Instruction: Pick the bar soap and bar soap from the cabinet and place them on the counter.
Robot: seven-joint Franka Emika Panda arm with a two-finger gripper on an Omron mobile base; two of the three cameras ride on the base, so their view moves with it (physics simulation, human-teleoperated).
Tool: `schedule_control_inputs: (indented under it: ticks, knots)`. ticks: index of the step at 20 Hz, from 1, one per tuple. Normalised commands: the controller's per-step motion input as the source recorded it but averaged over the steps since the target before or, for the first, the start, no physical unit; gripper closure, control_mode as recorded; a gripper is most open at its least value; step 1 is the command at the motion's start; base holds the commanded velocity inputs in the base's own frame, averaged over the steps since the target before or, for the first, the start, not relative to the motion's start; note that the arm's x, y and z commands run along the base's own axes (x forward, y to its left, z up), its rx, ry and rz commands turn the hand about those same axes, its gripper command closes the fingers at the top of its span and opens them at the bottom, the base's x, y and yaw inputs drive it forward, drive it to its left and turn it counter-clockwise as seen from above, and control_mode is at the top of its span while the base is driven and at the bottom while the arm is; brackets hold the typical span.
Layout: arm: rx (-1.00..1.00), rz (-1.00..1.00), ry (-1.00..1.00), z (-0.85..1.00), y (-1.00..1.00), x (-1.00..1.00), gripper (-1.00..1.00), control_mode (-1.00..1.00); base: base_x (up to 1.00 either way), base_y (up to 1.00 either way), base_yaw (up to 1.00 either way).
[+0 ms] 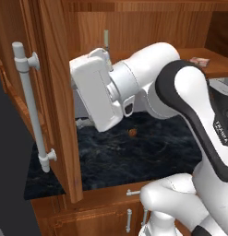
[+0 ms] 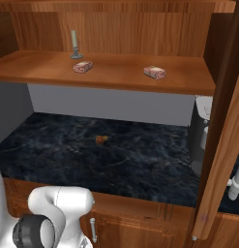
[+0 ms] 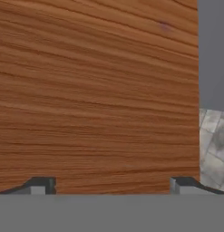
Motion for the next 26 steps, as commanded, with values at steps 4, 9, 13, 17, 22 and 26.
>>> schedule_control_inputs:
  ticks: [4, 9, 13, 17, 22, 26]
  knots:
    - [0.00, 0.00, -0.17, 0.00, -0.45, -0.28, -1.00, -1.00, 0.00, 0.00, 0.00]
    - [0.00, 0.00, -0.18, -0.04, -0.40, -0.13, -1.00, -1.00, 0.00, 0.00, 0.00]
    - [0.00, 0.00, -0.24, -0.03, -0.42, -0.10, -1.00, -1.00, 0.00, 0.00, 0.00]
    - [-0.01, -0.08, -0.19, 0.00, -0.32, 0.01, -1.00, -1.00, 0.00, 0.00, 0.00]
    - [-0.02, -0.14, -0.16, 0.00, -0.25, 0.07, -1.00, -1.00, 0.00, 0.00, 0.00]
    - [-0.02, -0.14, -0.18, 0.00, -0.27, 0.02, -1.00, -1.00, 0.00, 0.00, 0.00]
